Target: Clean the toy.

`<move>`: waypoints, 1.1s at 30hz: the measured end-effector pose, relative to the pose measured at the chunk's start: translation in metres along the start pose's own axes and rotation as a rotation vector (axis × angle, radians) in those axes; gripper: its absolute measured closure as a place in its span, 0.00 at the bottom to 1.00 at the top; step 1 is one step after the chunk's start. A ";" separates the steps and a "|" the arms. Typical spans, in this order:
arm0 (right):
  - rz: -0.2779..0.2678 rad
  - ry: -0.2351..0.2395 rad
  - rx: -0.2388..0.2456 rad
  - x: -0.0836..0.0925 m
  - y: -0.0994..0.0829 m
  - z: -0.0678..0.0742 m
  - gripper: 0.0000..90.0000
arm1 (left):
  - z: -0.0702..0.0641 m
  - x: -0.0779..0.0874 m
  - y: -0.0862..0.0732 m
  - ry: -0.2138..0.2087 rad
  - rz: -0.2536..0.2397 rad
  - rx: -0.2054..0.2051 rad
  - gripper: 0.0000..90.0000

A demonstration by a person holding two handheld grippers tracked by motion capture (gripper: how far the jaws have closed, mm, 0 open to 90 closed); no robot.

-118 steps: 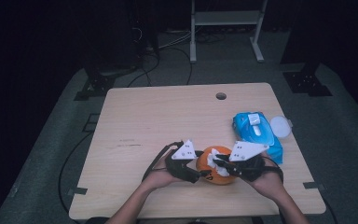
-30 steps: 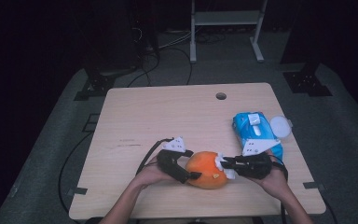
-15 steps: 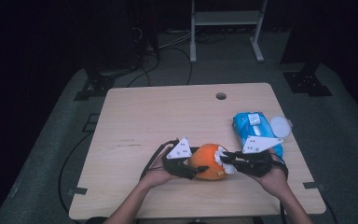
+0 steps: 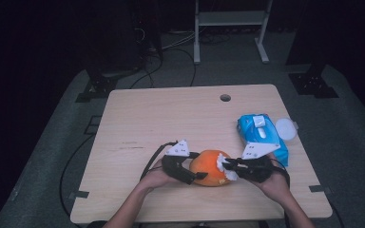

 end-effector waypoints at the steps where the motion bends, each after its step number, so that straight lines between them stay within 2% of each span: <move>1: 0.000 -0.006 -0.021 0.003 -0.005 -0.004 0.90 | 0.000 0.000 0.000 -0.005 -0.004 0.004 0.22; 3: 0.003 -0.017 -0.044 0.006 -0.011 -0.009 0.90 | 0.002 0.001 0.000 -0.029 -0.016 0.030 0.20; 5: 0.009 -0.017 -0.058 0.007 -0.015 -0.011 0.90 | 0.007 0.002 0.001 -0.041 -0.025 0.090 0.15; 7: 0.014 -0.014 -0.052 0.007 -0.015 -0.009 0.90 | 0.011 0.000 0.000 -0.039 0.008 0.147 0.11; 10: 0.008 -0.019 -0.041 0.004 -0.011 -0.004 0.90 | 0.009 -0.005 -0.005 -0.021 0.017 0.120 0.16; 12: 0.000 -0.016 -0.019 0.001 -0.004 0.003 0.90 | 0.006 -0.005 -0.005 0.000 0.033 0.093 0.21; 14: -0.026 0.013 0.011 -0.002 0.003 0.011 0.89 | 0.005 -0.003 -0.005 0.017 0.053 0.078 0.25; 15: -0.013 0.007 0.036 -0.004 0.006 0.014 0.89 | 0.006 -0.002 -0.006 0.015 0.054 0.078 0.26; 19: -0.016 0.006 0.006 -0.002 0.001 0.005 0.89 | 0.008 -0.002 -0.007 0.006 0.044 0.090 0.27; 22: 0.001 -0.031 -0.039 0.004 -0.015 -0.009 0.89 | 0.009 -0.001 -0.008 0.005 0.045 0.082 0.27; 23: 0.037 -0.060 -0.059 0.006 -0.025 -0.015 0.89 | 0.009 0.000 -0.010 0.003 0.042 0.079 0.27; 24: 0.037 -0.060 -0.059 0.006 -0.025 -0.015 0.89 | 0.009 0.000 -0.010 0.003 0.042 0.079 0.27; 25: 0.065 -0.061 -0.063 0.005 -0.032 -0.016 0.90 | 0.010 0.000 -0.011 0.002 0.040 0.077 0.27; 28: 0.061 -0.052 -0.065 0.005 -0.031 -0.012 0.90 | 0.009 0.000 -0.011 0.008 0.043 0.073 0.26; 31: 0.015 -0.020 -0.052 0.004 -0.018 -0.002 0.90 | 0.011 0.000 -0.013 0.013 0.055 0.079 0.25; 32: 0.015 -0.020 -0.052 0.004 -0.018 -0.002 0.90 | 0.011 0.000 -0.013 0.013 0.055 0.079 0.25; 33: -0.021 0.010 -0.049 0.005 -0.013 0.002 0.90 | 0.012 0.001 -0.013 0.012 0.055 0.082 0.25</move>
Point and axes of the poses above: each handheld gripper's, and its own axes: x roughly backward along the jaws, y roughly out of its top, z roughly to its left, the point moved 3 cm from there along -x, roughly forward along the jaws, and after that the axes turned 9 degrees about x, right-handed, at the moved point
